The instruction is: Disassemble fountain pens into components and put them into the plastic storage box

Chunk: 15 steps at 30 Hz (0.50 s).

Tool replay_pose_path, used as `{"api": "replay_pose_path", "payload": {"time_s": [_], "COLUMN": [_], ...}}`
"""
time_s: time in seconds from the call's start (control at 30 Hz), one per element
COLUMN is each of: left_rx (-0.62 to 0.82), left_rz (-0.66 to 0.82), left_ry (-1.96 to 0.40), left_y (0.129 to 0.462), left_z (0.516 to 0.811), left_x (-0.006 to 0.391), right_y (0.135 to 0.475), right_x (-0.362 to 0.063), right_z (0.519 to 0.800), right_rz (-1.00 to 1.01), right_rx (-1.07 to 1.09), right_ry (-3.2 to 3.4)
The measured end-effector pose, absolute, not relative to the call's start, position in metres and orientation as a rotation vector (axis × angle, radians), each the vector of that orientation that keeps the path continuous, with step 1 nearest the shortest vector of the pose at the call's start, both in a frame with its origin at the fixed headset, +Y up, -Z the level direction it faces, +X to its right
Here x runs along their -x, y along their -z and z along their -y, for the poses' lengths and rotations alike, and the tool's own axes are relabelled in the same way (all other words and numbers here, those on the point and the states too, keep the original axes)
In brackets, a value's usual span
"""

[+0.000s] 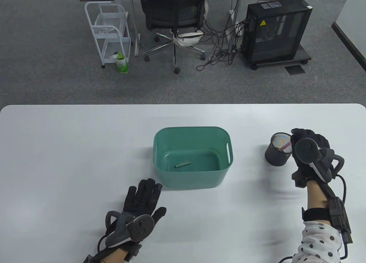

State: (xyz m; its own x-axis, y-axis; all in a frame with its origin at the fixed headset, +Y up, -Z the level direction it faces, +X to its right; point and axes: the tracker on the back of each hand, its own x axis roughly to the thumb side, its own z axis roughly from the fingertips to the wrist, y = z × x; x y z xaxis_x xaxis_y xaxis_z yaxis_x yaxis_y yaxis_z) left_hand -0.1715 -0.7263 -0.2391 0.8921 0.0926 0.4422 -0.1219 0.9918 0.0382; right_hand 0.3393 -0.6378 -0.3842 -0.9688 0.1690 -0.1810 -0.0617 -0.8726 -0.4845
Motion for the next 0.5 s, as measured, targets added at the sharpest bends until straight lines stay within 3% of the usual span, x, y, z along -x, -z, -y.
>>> {"api": "replay_pose_path", "payload": {"time_s": [0.23, 0.5], "left_rx": [-0.078, -0.110], "left_rz": [0.467, 0.492], "left_ry": [-0.106, -0.097], "left_y": [0.238, 0.234], "left_z": [0.727, 0.725], "left_x": [0.170, 0.167], "right_y": [0.349, 0.292], "right_x": [-0.333, -0.282], "right_z": [0.600, 0.564], "right_rz": [0.925, 1.048], "right_rx": [0.196, -0.166], "right_ry": [-2.770, -2.518]}}
